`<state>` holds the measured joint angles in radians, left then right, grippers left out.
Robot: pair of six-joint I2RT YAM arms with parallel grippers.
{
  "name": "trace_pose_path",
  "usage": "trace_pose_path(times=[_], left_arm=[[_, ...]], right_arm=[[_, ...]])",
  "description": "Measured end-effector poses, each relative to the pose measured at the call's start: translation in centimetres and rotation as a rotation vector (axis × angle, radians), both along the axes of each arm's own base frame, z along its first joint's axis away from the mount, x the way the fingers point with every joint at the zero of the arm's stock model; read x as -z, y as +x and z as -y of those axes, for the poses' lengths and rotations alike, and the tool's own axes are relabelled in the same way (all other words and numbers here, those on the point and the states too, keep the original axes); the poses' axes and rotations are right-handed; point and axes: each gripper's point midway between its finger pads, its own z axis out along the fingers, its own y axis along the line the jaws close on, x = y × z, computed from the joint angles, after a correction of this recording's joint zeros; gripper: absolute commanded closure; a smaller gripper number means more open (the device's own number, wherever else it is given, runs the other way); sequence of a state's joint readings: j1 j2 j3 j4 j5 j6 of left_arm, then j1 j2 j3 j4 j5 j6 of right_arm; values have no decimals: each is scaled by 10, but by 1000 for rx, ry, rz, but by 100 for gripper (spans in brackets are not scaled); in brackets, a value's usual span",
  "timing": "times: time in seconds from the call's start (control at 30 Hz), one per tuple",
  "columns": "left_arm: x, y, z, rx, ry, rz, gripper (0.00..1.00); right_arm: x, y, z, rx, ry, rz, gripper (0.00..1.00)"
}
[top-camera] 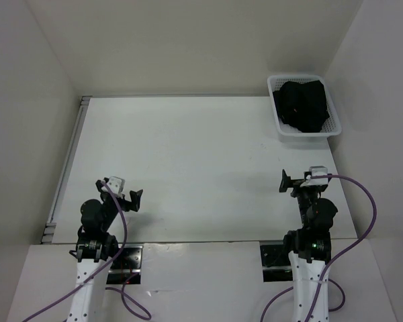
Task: Fold and stack the shorts
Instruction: Grab the shorts from the pile
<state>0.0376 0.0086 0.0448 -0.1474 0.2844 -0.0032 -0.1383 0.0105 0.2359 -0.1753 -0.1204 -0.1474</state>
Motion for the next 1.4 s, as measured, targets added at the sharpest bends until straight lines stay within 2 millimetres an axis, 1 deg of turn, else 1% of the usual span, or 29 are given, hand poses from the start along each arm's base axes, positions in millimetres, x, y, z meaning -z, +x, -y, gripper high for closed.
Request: trace_pose_path(times=[0.1,0.13,0.27,0.37,0.43,0.47,0.53,0.63,0.7,0.77,0.87,0.93,1.0,1.03,1.1,1.13,1.17,1.2,1.23,1.27,1.33,1.37,1.4], left_arm=[[0,-1,3,16,-2,-2,0],[3,-3,8,46,-9,-13,0],[23,-28,41,241,-63,-123,0],[25,-37,52,311,-85,-146,0],[24,-39,56,338,-93,-147,0],[24,-41,58,350,-96,-146,0],[23,-44,63,385,-105,-146,0],[23,-53,71,445,-125,-163,0],[24,-64,78,490,-151,-204,0],[22,-72,84,540,-167,-212,0],[17,-72,89,580,-167,-175,0],[9,-66,90,594,-148,-111,0],[-8,-56,89,598,-111,-7,0],[-20,-51,89,599,-89,57,0],[-43,-41,87,586,-55,148,0],[-52,-37,86,571,-49,165,0],[-63,-30,84,555,-45,172,0],[-74,-20,82,534,-48,155,0],[-82,-7,79,510,-55,120,0],[-92,8,77,484,-59,87,0],[-104,45,74,433,-70,-10,0],[-113,67,74,409,-69,-45,0],[-118,89,74,382,-65,-81,0]], right_arm=[[0,0,0,0,0,0,2],[0,0,0,0,0,-1,2],[0,0,0,-1,0,-1,2],[0,0,0,-4,-21,-1,2],[-1,0,-3,-33,-80,0,0],[-1,0,-5,-59,-159,2,0],[2,0,-17,-174,-441,2,0],[24,-5,-32,-353,-832,-21,0],[35,-9,-44,-469,-1027,1,0],[37,-13,-58,-557,-1158,67,0],[24,-16,-74,-616,-1264,195,0],[4,-15,-82,-600,-1338,312,0],[-26,-10,-86,-513,-1419,478,0],[-35,-8,-87,-486,-1443,516,0],[-47,-1,-88,-496,-1443,517,0],[-55,8,-88,-514,-1406,486,0],[-69,22,-88,-509,-1372,465,2],[-88,42,-89,-500,-1325,435,2],[-111,69,-88,-467,-1248,388,2],[-138,90,-87,-418,-1181,373,2],[-178,145,-80,-335,-986,308,2],[-188,168,-72,-293,-904,266,2],[-188,192,-61,-253,-831,206,2]])
